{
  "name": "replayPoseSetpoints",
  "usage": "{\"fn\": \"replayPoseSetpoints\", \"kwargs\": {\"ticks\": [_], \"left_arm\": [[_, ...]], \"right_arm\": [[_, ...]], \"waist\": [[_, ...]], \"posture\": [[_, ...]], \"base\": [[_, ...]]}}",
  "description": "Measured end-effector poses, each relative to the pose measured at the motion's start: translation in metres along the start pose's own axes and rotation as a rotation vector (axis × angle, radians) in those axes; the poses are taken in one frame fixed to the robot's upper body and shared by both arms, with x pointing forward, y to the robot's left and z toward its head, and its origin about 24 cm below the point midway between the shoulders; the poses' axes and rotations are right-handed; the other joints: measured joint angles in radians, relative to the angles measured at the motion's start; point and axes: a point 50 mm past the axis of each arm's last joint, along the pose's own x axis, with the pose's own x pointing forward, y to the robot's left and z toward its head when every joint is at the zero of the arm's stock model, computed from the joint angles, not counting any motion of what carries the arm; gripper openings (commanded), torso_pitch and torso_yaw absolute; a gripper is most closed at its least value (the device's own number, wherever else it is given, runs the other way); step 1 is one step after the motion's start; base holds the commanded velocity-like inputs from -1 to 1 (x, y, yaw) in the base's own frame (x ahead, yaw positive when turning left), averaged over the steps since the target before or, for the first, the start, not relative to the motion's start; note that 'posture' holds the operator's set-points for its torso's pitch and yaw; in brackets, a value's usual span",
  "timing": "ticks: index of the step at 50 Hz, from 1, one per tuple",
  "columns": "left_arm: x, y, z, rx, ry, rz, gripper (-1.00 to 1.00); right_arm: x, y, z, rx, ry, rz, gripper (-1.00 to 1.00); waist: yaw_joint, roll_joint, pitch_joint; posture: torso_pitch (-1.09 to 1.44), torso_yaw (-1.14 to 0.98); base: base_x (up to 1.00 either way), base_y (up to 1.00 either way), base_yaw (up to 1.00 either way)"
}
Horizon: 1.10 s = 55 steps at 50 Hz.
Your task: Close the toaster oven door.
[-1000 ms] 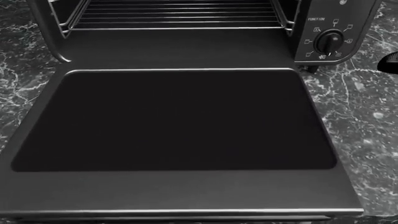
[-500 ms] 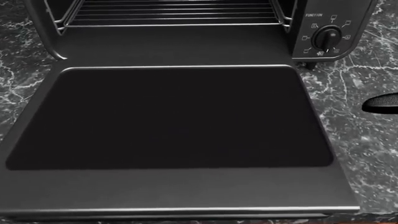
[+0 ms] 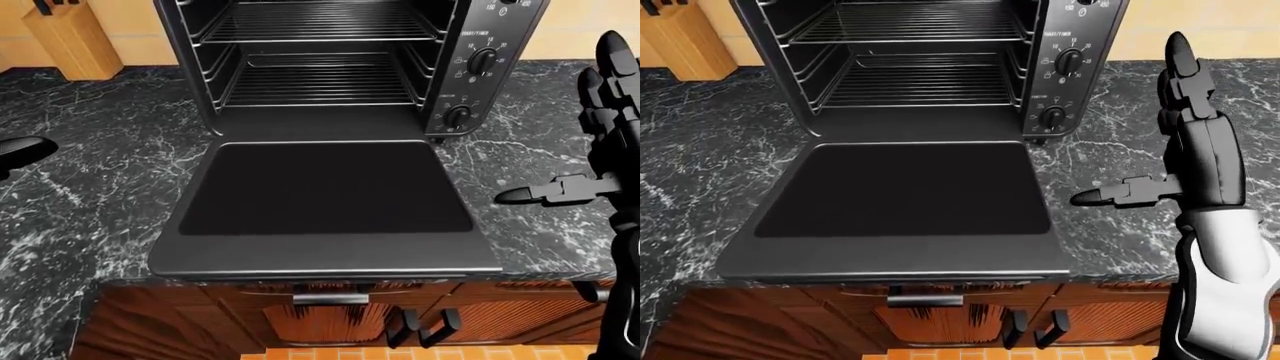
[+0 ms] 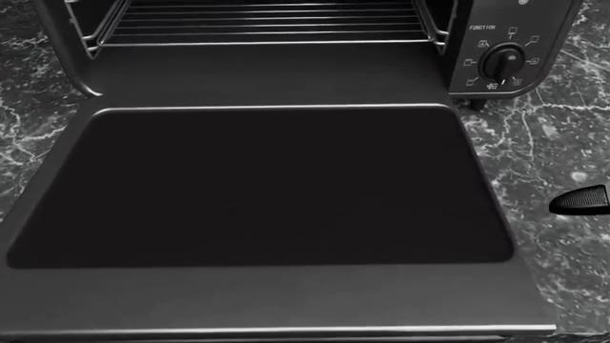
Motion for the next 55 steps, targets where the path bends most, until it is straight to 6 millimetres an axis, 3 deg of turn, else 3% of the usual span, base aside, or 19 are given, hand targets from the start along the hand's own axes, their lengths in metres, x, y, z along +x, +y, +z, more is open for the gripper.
{"fn": "replayPoseSetpoints", "kwargs": {"ticks": [55], "left_arm": [[0.0,0.0,0.001,-0.002,-0.001,0.001,1.0]], "right_arm": [[-0.016,0.028,-0.016,-0.035,0.003,0.101,1.0]], "waist": [[-0.002,0.006,-0.004]], "posture": [[0.0,0.0]], "base": [[0.0,0.0,0.0]]}}
